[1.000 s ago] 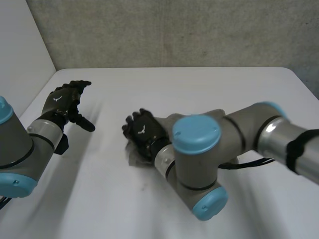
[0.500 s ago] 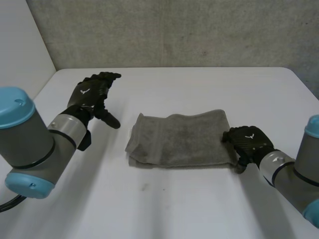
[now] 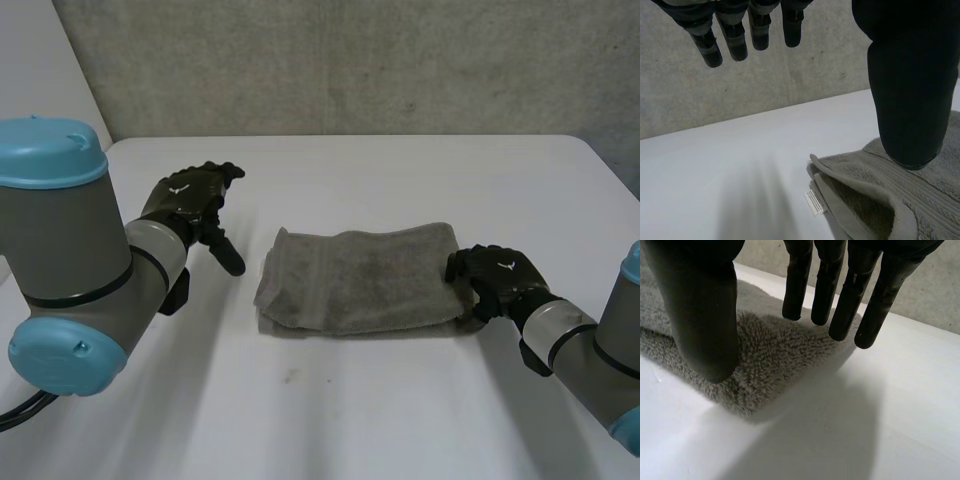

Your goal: Fold the towel.

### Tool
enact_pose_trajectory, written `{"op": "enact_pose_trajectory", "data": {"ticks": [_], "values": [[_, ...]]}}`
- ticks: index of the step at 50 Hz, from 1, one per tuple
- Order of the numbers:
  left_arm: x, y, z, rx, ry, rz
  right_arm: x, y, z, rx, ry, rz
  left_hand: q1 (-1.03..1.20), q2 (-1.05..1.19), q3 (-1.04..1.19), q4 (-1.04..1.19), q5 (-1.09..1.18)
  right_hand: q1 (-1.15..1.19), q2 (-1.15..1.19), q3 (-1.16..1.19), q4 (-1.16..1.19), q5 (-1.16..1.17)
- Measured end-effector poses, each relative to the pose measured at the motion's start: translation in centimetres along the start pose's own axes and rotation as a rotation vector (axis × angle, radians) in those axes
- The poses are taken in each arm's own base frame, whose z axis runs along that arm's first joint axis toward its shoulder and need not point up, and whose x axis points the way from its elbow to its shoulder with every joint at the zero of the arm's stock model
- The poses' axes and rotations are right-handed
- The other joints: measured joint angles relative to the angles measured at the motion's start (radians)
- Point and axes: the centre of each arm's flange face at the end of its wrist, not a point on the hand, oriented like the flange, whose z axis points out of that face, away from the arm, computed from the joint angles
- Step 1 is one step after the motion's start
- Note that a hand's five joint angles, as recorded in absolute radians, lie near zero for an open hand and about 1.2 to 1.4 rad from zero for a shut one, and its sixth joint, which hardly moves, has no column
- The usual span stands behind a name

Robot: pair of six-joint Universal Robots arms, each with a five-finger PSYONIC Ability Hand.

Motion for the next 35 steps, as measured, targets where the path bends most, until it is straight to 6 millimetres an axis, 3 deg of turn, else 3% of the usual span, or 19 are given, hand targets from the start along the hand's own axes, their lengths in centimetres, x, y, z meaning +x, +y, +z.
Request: {"op": "enact_pose_trajectory", "data": {"ticks": [2, 7, 16, 21, 24, 29, 35], "values": [[0.0, 0.1, 0.0, -0.003, 0.001, 0.0, 0.0, 0.0, 0.1, 0.0, -0.002, 0.016, 0.0, 0.0, 0.0, 0.0, 0.0, 0.043, 0.026, 0.039, 0.04, 0.046], [0.0, 0.4, 0.0, -0.007, 0.002, 0.001, 0.3, 0.1, 0.4, -0.001, 0.008, 0.04, 0.0, 0.0, 0.0, 0.0, 0.0, 0.662, 0.631, 0.654, 0.65, 0.646], [0.0, 0.2, 0.0, 0.001, 0.003, -0.001, 0.9, -1.6, 0.7, 0.045, 0.067, -0.061, 0.0, 0.0, 0.0, 0.0, 0.0, 0.689, 0.646, 0.707, 0.718, 0.692], [-0.1, -0.4, -0.1, 0.019, 0.002, -0.003, -1.2, -3.8, 1.2, 0.113, 0.033, -0.274, 0.0, 0.0, 0.0, 0.0, 0.0, 0.689, 0.649, 0.707, 0.718, 0.692], [-0.3, -1.0, -0.2, 0.036, -0.003, -0.007, -5.6, -5.5, 1.6, 0.196, -0.054, -0.479, 0.0, 0.0, 0.0, 0.0, 0.0, 0.689, 0.649, 0.707, 0.718, 0.692], [-0.8, -1.6, -0.2, 0.053, -0.015, -0.012, -12.9, -6.5, 1.5, 0.318, -0.194, -0.699, 0.0, 0.0, 0.0, 0.0, 0.0, 0.689, 0.667, 0.707, 0.718, 0.692], [-1.3, -2.2, -0.2, 0.07, -0.03, -0.018, -21.0, -4.5, 1.0, 0.381, -0.391, -0.839, 0.0, 0.0, 0.0, 0.0, 0.0, 0.689, 0.667, 0.707, 0.718, 0.692]]}}
